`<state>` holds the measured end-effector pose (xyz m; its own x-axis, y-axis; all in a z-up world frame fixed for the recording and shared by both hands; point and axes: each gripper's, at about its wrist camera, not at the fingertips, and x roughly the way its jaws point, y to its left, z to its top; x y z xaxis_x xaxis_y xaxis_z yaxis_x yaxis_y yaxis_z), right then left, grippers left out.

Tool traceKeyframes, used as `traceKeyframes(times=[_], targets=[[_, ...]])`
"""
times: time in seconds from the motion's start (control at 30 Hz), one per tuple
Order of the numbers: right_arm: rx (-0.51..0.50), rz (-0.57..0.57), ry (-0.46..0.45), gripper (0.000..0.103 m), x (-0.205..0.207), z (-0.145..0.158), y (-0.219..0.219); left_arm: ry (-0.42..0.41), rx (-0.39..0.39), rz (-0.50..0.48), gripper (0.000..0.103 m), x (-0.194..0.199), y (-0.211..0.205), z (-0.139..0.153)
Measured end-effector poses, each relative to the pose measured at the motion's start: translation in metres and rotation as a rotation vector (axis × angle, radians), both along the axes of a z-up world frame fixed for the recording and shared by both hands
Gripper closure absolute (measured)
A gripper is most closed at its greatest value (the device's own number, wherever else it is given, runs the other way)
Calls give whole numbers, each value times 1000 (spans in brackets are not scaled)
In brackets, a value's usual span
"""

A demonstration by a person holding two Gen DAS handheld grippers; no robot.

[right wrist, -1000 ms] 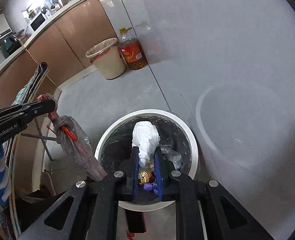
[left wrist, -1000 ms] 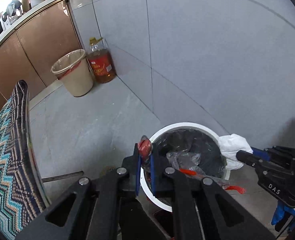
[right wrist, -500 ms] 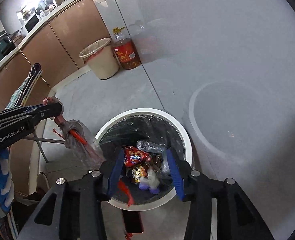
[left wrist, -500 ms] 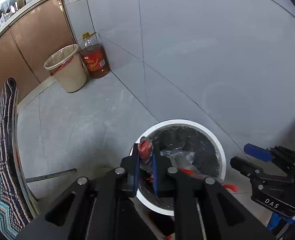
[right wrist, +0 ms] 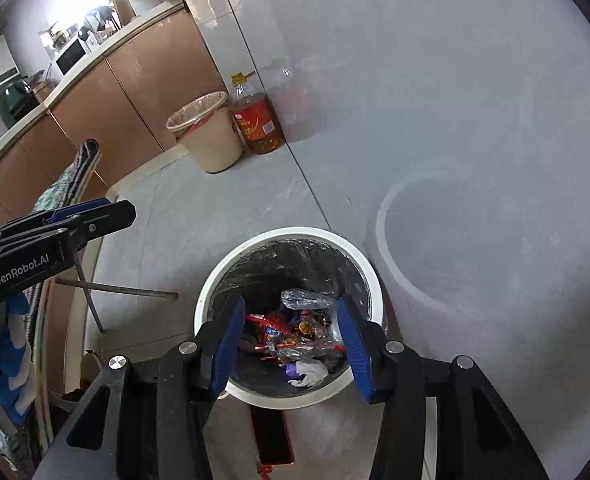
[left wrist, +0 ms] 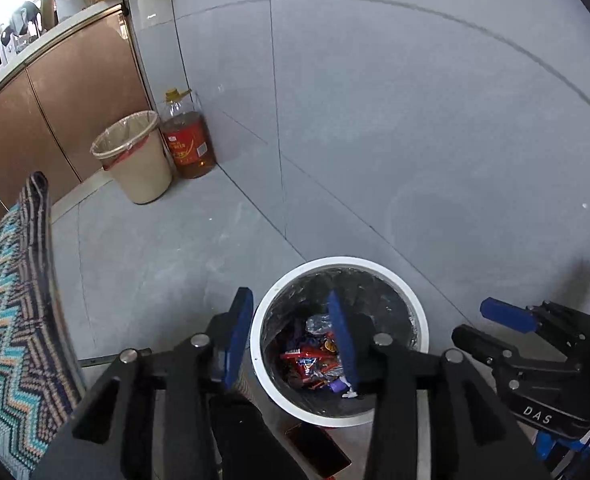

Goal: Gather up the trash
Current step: 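Open both tools to drop the tissue and plastic into the white bin, then move both open tools back over the blanket toward the last tissues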

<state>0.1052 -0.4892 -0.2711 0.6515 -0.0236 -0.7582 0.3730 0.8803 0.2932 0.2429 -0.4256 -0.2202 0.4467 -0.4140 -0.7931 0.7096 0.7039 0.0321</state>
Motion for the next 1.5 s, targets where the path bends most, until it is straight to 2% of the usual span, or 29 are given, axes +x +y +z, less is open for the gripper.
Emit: traceKeyframes(times=[0.23, 0.43, 0.63, 0.8, 1.0, 1.07, 1.13, 1.3, 1.4, 1.5], targets=[[-33, 23, -49, 54, -8, 32, 21, -86, -61, 2, 65, -25, 42, 43], [-84, 78, -118, 50, -15, 72, 59, -149, -124, 36, 61, -49, 100, 82], [-148, 176, -193, 49, -15, 119, 110, -175, -211, 103, 61, -63, 178, 116], [-186, 281, -253, 48, -2, 153, 164, -164, -238, 178, 61, -56, 255, 132], [-187, 404, -282, 47, 28, 175, 227, -182, -243, 298, 60, -39, 358, 134], [-184, 446, -287, 47, 40, 181, 249, -177, -248, 350, 57, -28, 392, 132], [-171, 486, -290, 46, 56, 184, 268, -151, -272, 425, 52, -13, 434, 126], [-138, 591, -266, 45, 101, 178, 318, -78, -320, 572, 51, 30, 510, 106], [-137, 663, -241, 45, 134, 169, 350, -15, -344, 651, 51, 63, 545, 87], [-113, 717, -206, 44, 169, 150, 376, 38, -347, 688, 51, 96, 561, 66]])
